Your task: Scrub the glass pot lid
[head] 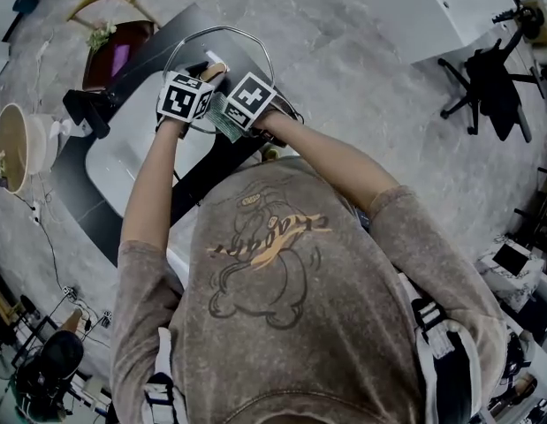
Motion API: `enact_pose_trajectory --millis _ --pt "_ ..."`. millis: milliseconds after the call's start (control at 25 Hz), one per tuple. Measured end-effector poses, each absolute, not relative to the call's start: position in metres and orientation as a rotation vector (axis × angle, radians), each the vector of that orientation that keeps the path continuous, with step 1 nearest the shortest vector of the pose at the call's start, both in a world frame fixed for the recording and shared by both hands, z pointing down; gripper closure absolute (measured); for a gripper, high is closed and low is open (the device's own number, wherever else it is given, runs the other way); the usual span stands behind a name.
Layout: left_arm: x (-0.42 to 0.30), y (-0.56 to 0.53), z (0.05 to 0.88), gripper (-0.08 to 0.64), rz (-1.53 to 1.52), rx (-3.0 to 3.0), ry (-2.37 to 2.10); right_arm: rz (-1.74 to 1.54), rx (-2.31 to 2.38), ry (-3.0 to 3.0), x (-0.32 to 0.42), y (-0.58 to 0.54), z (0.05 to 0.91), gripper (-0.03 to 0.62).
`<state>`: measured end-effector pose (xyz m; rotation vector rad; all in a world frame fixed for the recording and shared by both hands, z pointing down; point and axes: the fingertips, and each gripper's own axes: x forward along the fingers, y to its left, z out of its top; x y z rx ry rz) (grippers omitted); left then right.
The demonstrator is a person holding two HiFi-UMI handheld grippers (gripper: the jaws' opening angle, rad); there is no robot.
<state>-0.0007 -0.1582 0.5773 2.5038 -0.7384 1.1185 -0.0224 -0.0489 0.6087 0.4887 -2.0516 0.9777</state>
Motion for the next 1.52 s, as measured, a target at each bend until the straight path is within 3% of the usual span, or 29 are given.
enact_pose_trajectory --millis 320,720,1520 --pt "0.000 -0.159 0.578 0.371 1.102 2.501 -0.737 0.970 0.443 -2.085 -0.066 -0.042 0.612 0.506" --pt "-0.002 -0.164 0.567 0.368 0.955 2.439 -0.787 1.071 0.344 -2.182 -0.064 -0.023 0.588 0.505" --pt "-0.054 -0.144 0.407 0.368 0.417 2.521 -1.051 0.839 1.141 -2.499 0.120 -0.093 0.443 0.505"
